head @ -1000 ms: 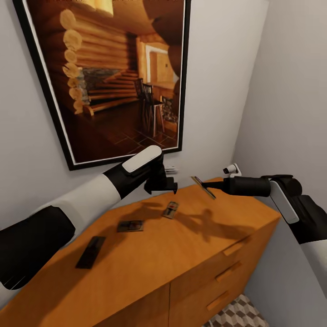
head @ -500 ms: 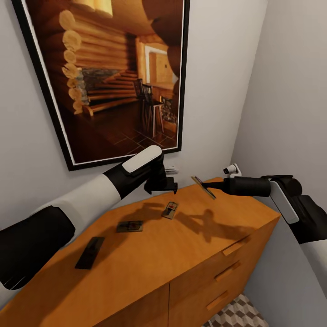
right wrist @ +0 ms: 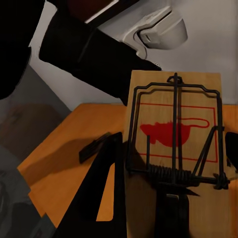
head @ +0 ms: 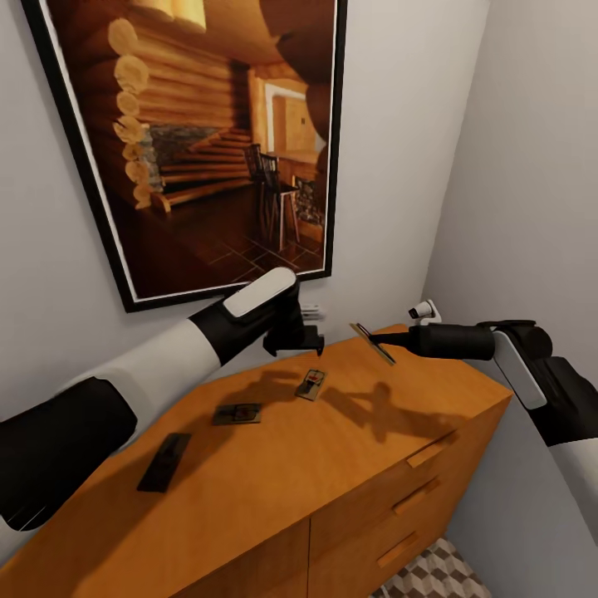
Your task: Take the four mousetraps from the cabinet in the bathroom and place them on the bathroom floor. Make sure all four end up on the same floor surface, and ensure that at least two of them are either under or directly next to the same bathroom sink.
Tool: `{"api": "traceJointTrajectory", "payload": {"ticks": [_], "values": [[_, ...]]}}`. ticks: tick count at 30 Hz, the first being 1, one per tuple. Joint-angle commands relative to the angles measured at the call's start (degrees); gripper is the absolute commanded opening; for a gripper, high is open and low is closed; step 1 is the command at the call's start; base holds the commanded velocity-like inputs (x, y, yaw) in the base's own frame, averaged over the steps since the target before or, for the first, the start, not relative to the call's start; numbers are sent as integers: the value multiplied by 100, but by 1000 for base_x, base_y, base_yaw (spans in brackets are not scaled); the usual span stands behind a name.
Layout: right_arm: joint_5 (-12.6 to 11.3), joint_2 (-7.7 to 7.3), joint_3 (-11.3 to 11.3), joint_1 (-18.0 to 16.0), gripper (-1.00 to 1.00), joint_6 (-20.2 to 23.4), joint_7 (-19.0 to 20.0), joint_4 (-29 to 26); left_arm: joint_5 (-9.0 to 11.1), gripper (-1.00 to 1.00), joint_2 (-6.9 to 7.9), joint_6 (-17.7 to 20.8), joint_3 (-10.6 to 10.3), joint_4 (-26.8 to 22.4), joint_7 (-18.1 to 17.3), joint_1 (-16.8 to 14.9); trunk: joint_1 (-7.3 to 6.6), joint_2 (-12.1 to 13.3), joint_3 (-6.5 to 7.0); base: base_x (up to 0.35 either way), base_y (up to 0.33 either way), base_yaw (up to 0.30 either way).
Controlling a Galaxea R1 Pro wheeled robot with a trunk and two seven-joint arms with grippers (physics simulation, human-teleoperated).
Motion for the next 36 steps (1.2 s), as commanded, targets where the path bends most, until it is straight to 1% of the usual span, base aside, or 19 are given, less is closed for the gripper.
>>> {"api": "traceJointTrajectory", "payload": {"ticks": [1, 2, 3, 4, 5, 6, 7, 10, 13, 18, 24, 31, 36], "values": [[-6, 0, 0, 0, -100, 6, 4, 0, -2, 100, 0, -2, -32, 2, -2, 6, 0, 0, 0, 0, 0, 0], [-6, 0, 0, 0, -100, 5, 3, 0, -4, 100, 0, -4, -74, 4, -3, 11, 0, 0, 0, 0, 0, 0], [-6, 0, -1, 0, -100, 4, 2, -1, -7, 100, -2, -9, -186, 8, -9, 18, 0, 0, 0, 0, 0, 0], [-6, 0, -1, 0, -100, 3, 1, -1, -6, 100, -3, -11, -250, 14, -14, 21, 0, 0, 0, 0, 0, 0], [-6, 0, -1, 0, -100, 3, 0, -1, -6, 100, -5, -16, -384, 27, -45, 24, 0, 0, 0, 0, 0, 0], [-6, 0, -1, 0, -100, 2, 0, -1, -6, 100, -6, -18, -447, 32, -71, 25, 0, 0, 0, 0, 0, 0], [-6, 1, -1, 0, -100, 2, 0, -2, -6, 100, -7, -26, -555, 40, -149, 27, 0, 0, 0, 0, 0, 0], [-7, 1, -3, 0, -100, 2, -1, -2, -7, 100, -3, -38, -682, 42, -352, 29, 0, 0, 0, 0, 0, 0], [-8, 0, -2, 0, -100, 2, -1, -2, -8, 100, -1, -45, -735, 26, -495, 30, 0, 0, 0, 0, 0, 0], [-9, 0, -1, 0, -100, 2, -1, 1, -4, 100, 0, -45, -765, 24, -585, 30, 0, 0, 0, 87, -10, 0], [-8, 2, -1, 0, -100, -3, -1, -1, -3, 100, 1, -45, -778, 16, -603, 31, 0, 0, 0, 191, -73, 0], [-6, 1, -1, 0, -100, -6, -1, -1, -3, 100, 8, -48, -780, 13, -606, 34, 0, 0, 0, 31, -13, 0], [-6, 0, -2, 0, -100, -7, -1, -2, -3, 100, 46, -56, -782, 44, -606, 79, 0, 0, 0, 3, -1, 0]]}}
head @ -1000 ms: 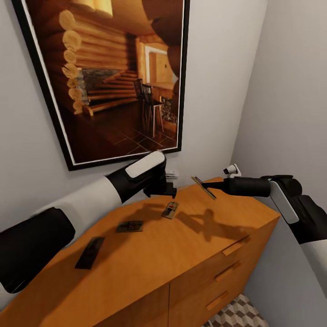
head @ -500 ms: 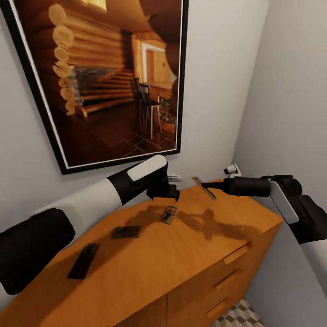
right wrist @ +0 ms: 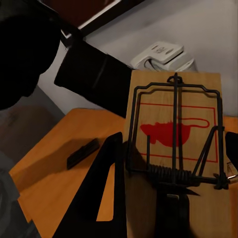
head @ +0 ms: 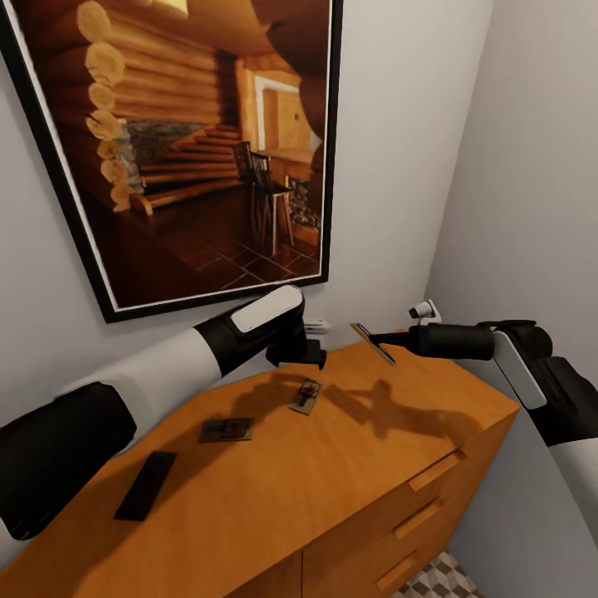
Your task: Take the four mousetraps from the cabinet in the bathroom and place them on the bathroom floor. Make sure all four end up on the same floor surface, and ensure that at least two of them are either under or directly next to the same bathroom sink.
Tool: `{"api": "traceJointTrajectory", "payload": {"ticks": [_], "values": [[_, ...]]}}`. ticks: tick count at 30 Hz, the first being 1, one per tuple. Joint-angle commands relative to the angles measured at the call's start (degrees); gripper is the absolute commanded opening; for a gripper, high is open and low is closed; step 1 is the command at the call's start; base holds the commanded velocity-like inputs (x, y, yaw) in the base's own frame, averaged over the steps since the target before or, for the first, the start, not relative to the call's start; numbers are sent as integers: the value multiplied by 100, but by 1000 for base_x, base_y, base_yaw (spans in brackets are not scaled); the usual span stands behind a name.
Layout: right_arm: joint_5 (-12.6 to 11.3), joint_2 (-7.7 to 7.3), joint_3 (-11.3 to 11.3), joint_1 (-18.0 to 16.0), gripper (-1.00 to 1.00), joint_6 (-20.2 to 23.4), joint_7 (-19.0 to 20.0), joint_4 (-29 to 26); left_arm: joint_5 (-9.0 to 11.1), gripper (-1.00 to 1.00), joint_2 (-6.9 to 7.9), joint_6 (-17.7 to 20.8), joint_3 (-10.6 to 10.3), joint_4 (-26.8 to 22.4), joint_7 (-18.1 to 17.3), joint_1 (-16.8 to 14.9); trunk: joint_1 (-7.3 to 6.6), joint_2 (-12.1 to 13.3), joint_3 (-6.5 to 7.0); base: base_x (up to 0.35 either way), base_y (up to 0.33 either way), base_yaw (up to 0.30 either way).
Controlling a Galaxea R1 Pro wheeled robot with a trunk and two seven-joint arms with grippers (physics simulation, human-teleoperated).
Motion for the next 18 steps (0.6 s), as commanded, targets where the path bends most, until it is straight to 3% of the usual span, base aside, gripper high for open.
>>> {"api": "traceJointTrajectory", "payload": {"ticks": [1, 8, 10, 15, 18], "values": [[-6, 0, -1, 0, -100, 6, 5, 2, -1, 100, 6, -3, -3, 9, 0, 19, 0, 0, 0, 1, 0, 0], [-6, 0, 0, 0, -100, 6, 5, 6, -23, 100, 14, -8, -12, 33, -23, 188, 0, 0, 0, 0, 0, 0], [-6, 0, 0, 0, -100, 6, 5, 5, -126, 100, 15, -9, -14, 34, -28, 267, 0, 0, 0, 0, 0, 0], [-6, 0, -1, 0, -100, 6, 5, 2, -829, 100, 8, -32, -16, 36, -311, 509, 0, 0, 0, 0, 0, 0], [-6, 0, -2, 0, -100, 6, 5, 1, -1301, 100, 6, -96, -13, 39, -824, 668, 0, 0, 0, 0, 0, 0]]}}
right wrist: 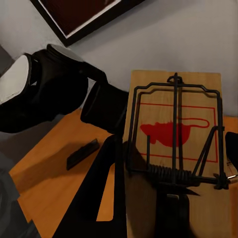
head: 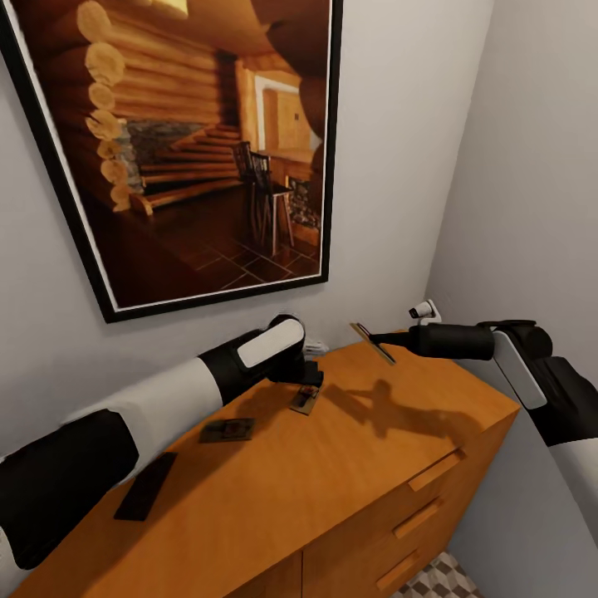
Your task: Take the four mousetraps from the cabinet in the bathroom and place them on the bathroom floor. Make sure all four end up on the same floor surface, and ensure that at least two of them are either under or directly next to the same bathroom sink.
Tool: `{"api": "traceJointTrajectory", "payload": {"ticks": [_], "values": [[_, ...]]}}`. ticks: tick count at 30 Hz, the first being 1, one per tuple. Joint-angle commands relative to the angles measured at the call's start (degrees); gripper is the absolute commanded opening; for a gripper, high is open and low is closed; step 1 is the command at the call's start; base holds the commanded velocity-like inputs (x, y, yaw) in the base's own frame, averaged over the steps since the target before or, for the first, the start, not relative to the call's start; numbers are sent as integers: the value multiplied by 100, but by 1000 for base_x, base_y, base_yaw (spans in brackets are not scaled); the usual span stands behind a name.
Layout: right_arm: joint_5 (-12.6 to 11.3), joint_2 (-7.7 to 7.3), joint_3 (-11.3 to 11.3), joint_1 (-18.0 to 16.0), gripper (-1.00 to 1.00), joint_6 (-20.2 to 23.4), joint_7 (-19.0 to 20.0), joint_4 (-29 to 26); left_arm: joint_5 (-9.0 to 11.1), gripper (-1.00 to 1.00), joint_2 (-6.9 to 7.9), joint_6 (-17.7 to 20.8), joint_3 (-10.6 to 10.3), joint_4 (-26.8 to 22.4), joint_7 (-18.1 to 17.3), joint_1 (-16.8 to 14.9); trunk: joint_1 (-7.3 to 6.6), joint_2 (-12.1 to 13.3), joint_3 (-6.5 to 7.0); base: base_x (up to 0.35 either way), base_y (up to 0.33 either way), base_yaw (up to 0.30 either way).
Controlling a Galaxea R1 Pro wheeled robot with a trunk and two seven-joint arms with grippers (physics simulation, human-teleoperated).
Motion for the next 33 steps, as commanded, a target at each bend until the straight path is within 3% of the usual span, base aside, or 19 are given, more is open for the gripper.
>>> {"api": "traceJointTrajectory", "payload": {"ticks": [1, 3, 8, 25, 33], "values": [[-7, 0, 1, 0, -100, 7, 5, 0, -91, 100, -2, -18, 1, 1, -114, 24, 0, 0, 0, 0, 0, 0], [-7, 0, -1, 0, -100, 7, 5, 4, -364, 100, -14, -78, 4, 47, -473, 78, 0, 0, 0, 0, 0, 0], [-7, 0, -5, 0, -100, 7, 5, 7, -548, 100, -49, -113, 5, 187, -722, 110, 0, 0, 0, 0, 0, 0], [-9, 0, -6, 0, -100, 8, 5, 9, -589, 100, -77, -129, 6, 237, -792, 136, 0, 0, 0, 0, 0, 0], [-11, 0, -6, 0, -100, 7, 5, 9, -603, 100, -75, -131, 5, 243, -793, 301, 0, 0, 0, 0, 0, 0]]}}
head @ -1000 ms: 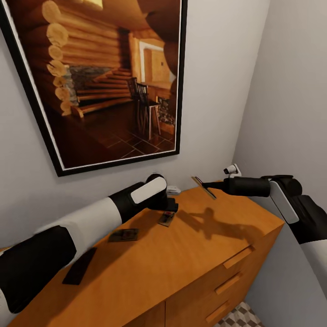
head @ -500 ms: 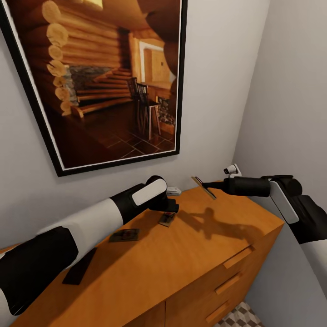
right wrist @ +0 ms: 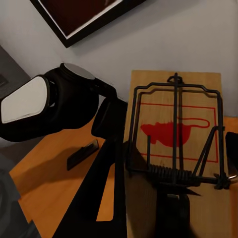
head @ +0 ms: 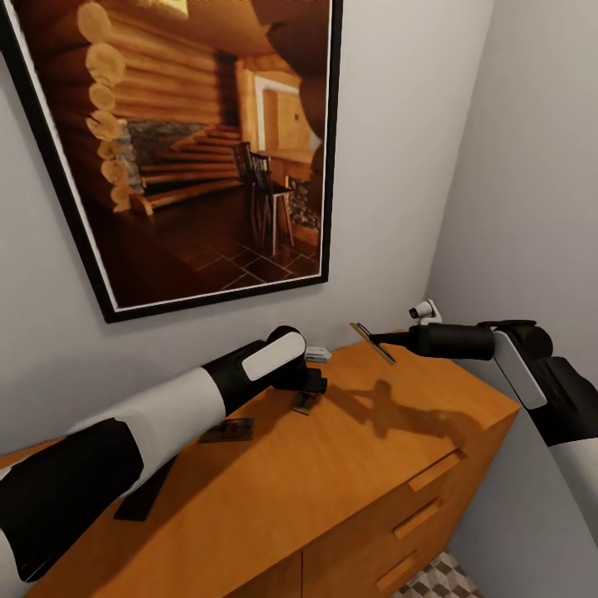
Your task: Take the four mousetraps from the cabinet in the bathroom and place them on the bathroom floor. Make sure all four end up on the same floor surface, and ensure that at least two of them are either under or directly next to the same bathroom sink.
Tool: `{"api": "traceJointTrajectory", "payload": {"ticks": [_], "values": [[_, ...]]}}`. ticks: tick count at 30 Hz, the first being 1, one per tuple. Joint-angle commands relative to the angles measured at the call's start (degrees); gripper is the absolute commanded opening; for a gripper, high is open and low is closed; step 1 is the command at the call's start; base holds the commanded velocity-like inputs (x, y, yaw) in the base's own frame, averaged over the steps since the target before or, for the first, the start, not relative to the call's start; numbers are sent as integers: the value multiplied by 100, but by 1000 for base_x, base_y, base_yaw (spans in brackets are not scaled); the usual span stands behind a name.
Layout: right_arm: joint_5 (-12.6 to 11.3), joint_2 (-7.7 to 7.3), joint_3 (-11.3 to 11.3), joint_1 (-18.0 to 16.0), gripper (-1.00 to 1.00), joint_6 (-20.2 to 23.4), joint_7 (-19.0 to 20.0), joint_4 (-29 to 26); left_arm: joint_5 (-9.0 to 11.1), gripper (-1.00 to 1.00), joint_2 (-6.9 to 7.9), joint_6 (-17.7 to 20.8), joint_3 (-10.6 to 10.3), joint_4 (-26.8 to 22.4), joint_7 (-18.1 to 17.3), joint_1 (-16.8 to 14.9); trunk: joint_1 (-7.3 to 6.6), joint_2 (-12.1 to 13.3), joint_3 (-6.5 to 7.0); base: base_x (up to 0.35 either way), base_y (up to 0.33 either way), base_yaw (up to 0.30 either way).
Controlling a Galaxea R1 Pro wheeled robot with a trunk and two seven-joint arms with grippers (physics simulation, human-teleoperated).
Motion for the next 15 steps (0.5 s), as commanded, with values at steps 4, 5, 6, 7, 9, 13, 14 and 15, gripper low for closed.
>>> {"api": "traceJointTrajectory", "payload": {"ticks": [4, 5, 6, 7, 9, 13, 14, 15], "values": [[-7, 0, 0, 0, -100, 7, 5, 1, 26, 100, 7, 4, -1, 15, 7, 95, 1, 1, -2, 0, 0, 0], [-6, 0, 0, 0, -100, 6, 5, 1, 26, 100, 7, 4, 0, 16, 7, 101, 1, 1, -2, 0, 0, 0], [-7, 0, 0, 0, -100, 6, 5, 1, 25, 100, 8, 4, 0, 15, 7, 105, 1, 1, -2, 0, 0, 0], [-5, 0, 0, 0, -100, 6, 5, 1, 25, 100, 8, 4, 0, 16, 7, 115, 1, 1, -2, 0, 0, 0], [-7, 0, 0, 0, -100, 7, 5, 1, 25, 100, 8, 4, 0, 18, 7, 125, 1, 1, -2, 0, 0, 0], [-8, 0, 0, 0, -100, 6, 5, 1, 25, -100, 14, 4, 0, 20, 7, 135, 1, 1, -2, 0, 0, 0], [-7, 0, 0, 0, -100, 9, 5, 1, 25, -100, 15, 4, 0, 21, 7, 137, 1, 1, -2, 0, 0, 0], [-7, 0, 0, 0, -100, 7, 5, 1, 25, -100, 16, 4, 0, 21, 7, 138, 1, 1, -2, 0, 0, 0]]}}
